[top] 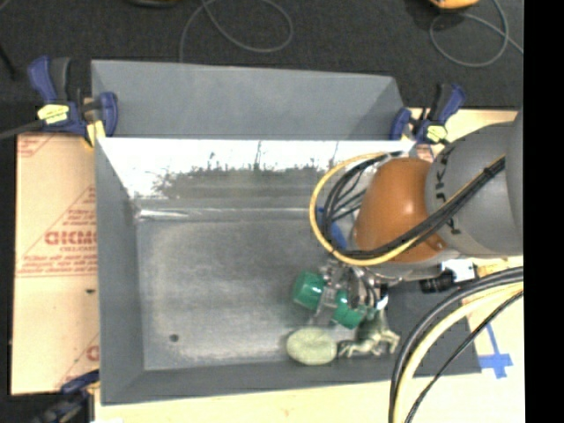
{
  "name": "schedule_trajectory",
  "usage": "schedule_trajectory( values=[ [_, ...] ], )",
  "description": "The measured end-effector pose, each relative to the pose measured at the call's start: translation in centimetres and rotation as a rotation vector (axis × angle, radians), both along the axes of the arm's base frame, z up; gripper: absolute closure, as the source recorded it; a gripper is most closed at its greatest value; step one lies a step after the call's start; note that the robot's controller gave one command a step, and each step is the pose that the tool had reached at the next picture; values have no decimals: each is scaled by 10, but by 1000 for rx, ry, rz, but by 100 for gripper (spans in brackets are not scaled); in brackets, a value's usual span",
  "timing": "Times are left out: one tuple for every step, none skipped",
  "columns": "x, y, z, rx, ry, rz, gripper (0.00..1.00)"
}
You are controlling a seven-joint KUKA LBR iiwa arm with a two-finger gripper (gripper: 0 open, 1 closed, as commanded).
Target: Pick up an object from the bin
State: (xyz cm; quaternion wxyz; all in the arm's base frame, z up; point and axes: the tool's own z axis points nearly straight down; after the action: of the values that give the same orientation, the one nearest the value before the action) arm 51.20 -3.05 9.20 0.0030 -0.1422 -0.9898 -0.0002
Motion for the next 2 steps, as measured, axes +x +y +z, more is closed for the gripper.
schedule_trajectory(
  values=[
    [3,-1,13,-1,-10,0,100],
    [3,-1,18,-1,-11,1,100]
  ],
)
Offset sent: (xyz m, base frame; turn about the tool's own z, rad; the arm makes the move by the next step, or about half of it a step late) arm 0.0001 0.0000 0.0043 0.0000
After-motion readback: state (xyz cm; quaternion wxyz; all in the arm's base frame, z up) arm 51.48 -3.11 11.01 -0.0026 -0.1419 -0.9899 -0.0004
